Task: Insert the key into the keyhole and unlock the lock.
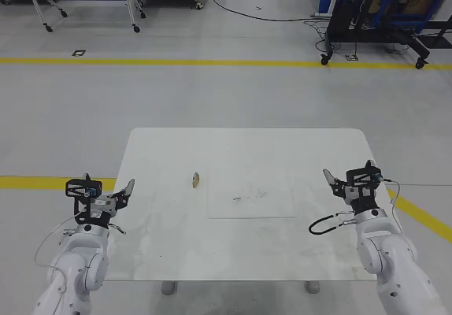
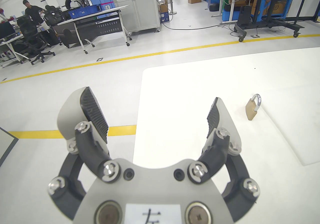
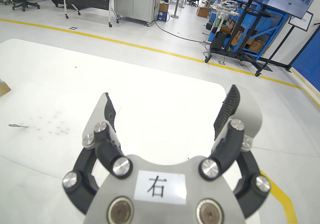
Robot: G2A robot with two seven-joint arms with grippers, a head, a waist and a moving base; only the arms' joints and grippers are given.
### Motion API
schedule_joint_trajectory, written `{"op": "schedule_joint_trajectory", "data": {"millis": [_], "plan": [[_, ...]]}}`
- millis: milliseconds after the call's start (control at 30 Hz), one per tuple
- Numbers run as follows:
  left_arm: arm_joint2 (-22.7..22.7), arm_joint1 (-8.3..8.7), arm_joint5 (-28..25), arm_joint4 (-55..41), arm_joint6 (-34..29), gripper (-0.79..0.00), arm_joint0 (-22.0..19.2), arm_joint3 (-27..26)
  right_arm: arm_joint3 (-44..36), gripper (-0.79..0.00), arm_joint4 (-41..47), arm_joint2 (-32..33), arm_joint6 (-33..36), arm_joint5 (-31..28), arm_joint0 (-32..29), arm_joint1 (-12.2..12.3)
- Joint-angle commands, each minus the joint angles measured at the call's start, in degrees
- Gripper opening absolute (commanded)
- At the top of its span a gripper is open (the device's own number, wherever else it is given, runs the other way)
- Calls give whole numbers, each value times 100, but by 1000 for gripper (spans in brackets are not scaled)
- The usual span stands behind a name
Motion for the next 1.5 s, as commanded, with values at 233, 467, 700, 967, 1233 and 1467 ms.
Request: {"op": "schedule_joint_trajectory", "data": {"millis": [233, 467, 700, 967, 1233, 1467], "plan": [[0, 0, 0, 0, 0, 0, 0, 0, -14, 0, -9, -38, 28, -61, 45, -2], [0, 0, 0, 0, 0, 0, 0, 0, 412, 0, -528, -761, 491, -1177, 904, -3], [0, 0, 0, 0, 0, 0, 0, 0, 1182, 0, -897, -1610, 397, -2444, 1790, -45], [0, 0, 0, 0, 0, 0, 0, 0, 2410, 0, -1797, -2756, -16, -4416, 3157, -114], [0, 0, 0, 0, 0, 0, 0, 0, 3834, -391, -2008, -3648, -494, -5652, 4461, -306], [0, 0, 0, 0, 0, 0, 0, 0, 4618, -449, -2299, -4340, -510, -5621, 5056, -523]]}}
